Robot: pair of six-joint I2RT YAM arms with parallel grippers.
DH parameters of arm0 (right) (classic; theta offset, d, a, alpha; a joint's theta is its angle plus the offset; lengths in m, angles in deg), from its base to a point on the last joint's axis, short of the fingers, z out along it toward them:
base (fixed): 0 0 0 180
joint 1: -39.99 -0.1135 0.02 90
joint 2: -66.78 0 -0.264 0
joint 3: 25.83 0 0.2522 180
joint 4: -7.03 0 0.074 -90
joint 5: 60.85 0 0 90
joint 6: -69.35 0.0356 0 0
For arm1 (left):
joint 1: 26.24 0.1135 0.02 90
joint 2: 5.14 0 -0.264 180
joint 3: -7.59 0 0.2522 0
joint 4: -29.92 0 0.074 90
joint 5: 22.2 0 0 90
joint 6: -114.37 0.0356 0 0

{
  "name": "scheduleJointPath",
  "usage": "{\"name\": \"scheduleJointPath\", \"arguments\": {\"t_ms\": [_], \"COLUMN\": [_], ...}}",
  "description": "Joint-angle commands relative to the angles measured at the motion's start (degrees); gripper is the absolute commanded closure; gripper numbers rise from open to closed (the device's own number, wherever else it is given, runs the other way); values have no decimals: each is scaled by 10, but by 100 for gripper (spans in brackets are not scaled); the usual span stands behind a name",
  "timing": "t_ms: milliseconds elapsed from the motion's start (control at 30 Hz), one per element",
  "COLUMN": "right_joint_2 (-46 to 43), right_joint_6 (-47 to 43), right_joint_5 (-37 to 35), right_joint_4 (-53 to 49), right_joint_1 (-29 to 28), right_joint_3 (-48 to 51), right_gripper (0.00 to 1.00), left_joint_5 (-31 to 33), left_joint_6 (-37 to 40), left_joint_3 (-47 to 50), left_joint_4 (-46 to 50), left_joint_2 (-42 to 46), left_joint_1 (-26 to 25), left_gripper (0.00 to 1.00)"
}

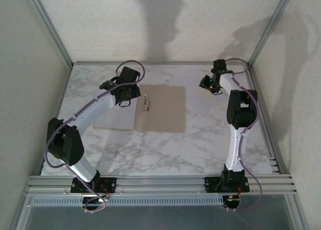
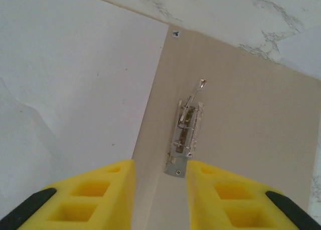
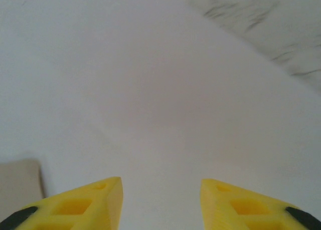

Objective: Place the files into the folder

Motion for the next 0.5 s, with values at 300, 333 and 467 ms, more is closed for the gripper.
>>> {"name": "scheduleJointPath", "arguments": {"t_ms": [300, 333, 467], "right_joint_2": [-1, -6, -26], "right_joint_6": [37, 39, 58], "right_joint_5": [-44, -44, -37], "right_joint_4": [6, 11, 27], "right_joint_1": [5, 6, 16], "right_joint_3": [37, 49, 98], "right_gripper": [51, 52, 52], "left_joint_5": [-32, -32, -27], "left_joint_6": [0, 1, 3], "left_joint_3": [-8, -9, -13], "left_joint_4": [29, 32, 42], "left_joint_2": [-2, -2, 2], "left_joint_1": [-14, -16, -17], "left_gripper": [67, 66, 65]}}
